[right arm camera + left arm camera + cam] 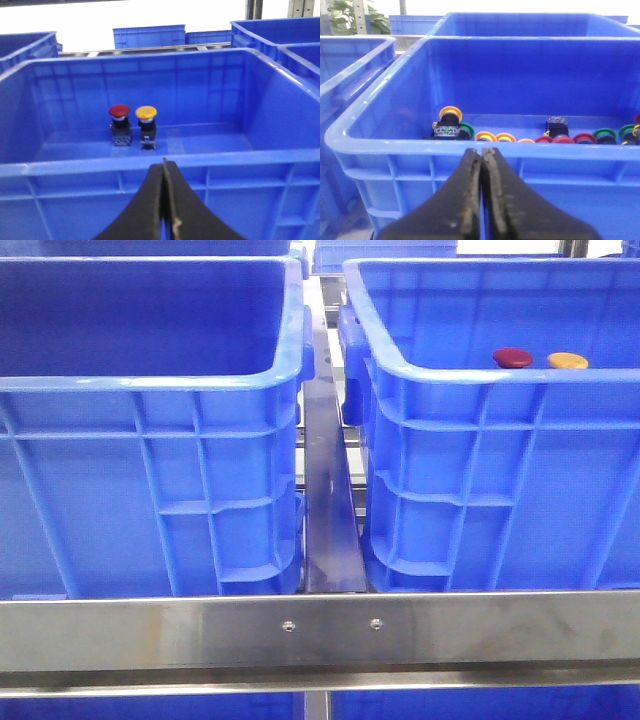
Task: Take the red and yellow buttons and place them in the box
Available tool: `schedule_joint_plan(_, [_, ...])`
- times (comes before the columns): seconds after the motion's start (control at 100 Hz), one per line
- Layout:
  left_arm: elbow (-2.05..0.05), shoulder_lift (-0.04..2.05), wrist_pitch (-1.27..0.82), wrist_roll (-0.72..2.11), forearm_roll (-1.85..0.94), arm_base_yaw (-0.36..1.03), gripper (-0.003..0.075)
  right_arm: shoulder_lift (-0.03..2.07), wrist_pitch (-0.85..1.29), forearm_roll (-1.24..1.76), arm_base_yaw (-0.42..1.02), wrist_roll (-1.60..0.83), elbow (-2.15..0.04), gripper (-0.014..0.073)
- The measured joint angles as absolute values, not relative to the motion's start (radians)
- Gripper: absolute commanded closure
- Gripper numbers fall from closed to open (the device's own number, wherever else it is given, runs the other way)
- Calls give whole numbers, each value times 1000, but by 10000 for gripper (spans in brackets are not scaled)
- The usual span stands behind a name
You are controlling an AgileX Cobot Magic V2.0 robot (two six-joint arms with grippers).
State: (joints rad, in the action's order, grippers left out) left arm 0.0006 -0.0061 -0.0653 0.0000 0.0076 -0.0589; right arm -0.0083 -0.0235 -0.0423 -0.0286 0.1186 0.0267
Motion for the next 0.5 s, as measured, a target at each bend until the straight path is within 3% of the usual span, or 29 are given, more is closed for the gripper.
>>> schedule_joint_plan(0.5, [1, -6, -65, -5, 8, -62, 740, -10, 11, -34, -50, 51, 29, 659])
